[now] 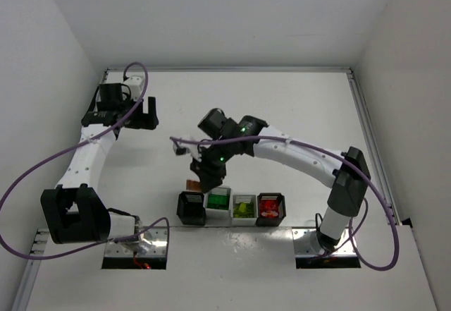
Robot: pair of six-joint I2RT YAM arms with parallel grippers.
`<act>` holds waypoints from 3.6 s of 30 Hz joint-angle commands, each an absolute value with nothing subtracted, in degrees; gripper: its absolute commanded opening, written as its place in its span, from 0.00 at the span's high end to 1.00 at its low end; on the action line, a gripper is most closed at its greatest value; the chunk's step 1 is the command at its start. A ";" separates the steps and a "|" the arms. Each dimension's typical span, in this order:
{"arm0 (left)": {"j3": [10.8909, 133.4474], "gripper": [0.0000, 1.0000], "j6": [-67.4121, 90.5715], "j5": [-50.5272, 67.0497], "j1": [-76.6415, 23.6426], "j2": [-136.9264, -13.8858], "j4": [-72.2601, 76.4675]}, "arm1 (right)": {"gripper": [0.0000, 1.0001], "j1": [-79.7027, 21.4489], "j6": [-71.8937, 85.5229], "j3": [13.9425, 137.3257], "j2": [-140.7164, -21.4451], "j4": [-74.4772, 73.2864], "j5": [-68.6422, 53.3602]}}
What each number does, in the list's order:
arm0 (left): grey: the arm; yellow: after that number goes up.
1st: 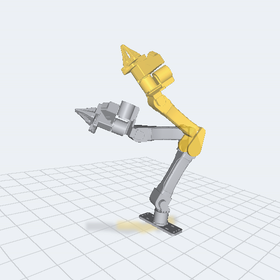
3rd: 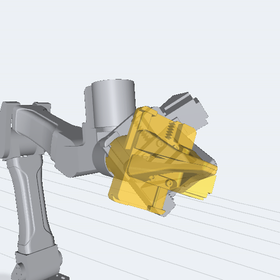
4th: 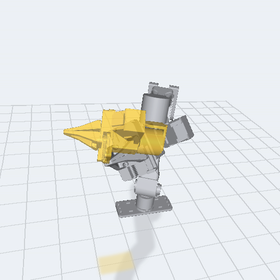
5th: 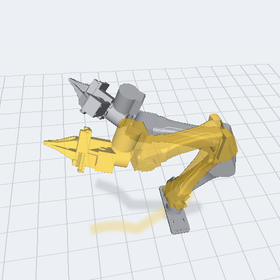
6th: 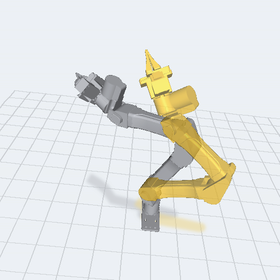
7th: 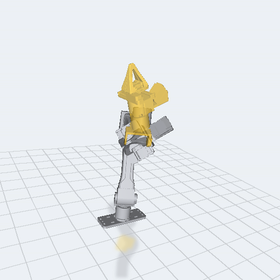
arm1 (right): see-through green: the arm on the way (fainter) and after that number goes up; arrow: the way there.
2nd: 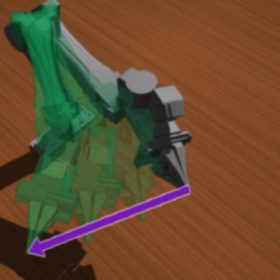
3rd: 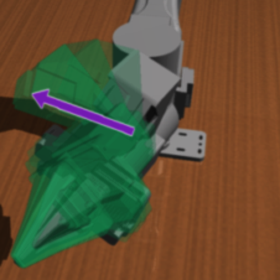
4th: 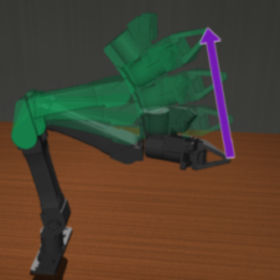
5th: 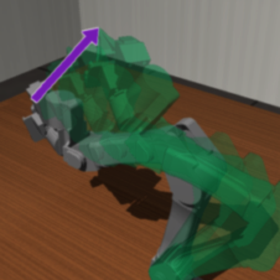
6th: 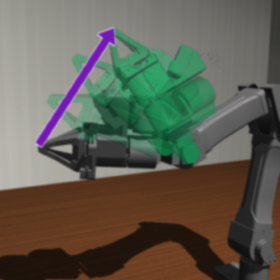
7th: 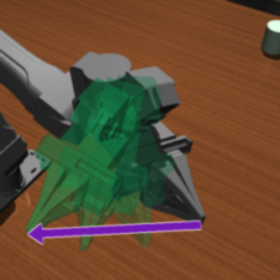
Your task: Sort the legos into containers by color
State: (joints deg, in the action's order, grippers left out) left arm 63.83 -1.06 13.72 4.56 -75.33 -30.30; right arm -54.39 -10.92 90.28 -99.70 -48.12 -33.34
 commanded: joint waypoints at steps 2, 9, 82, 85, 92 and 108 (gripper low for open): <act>63.63 0.09 -1.67 14.15 5.63 -75.06 -28.30 | 1.00 -59.92 -10.11 87.11 -99.76 -46.76 -36.04; 62.49 0.09 -2.72 14.77 6.68 -75.06 -28.30 | 1.00 -64.94 -11.16 87.19 -104.14 -46.14 -30.50; 58.71 0.29 1.93 8.96 -41.13 -94.65 -29.79 | 0.43 -24.79 -2.11 78.75 -78.84 -39.81 -10.90; 59.32 0.29 1.93 7.56 -41.65 -95.36 -29.27 | 0.43 -24.26 -2.11 78.22 -78.31 -39.81 -11.51; 60.46 0.29 2.46 2.82 -42.71 -99.40 -27.60 | 0.43 -23.73 -1.58 77.70 -77.78 -39.29 -12.56; 61.61 0.72 0.09 -4.03 -42.71 -102.30 -27.60 | 0.43 -22.68 -1.58 76.03 -76.11 -38.76 -13.10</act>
State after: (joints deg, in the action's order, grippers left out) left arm 60.53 1.45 -0.54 -42.11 -101.82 -27.92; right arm -23.09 -2.50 76.23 -78.08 -40.88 -12.23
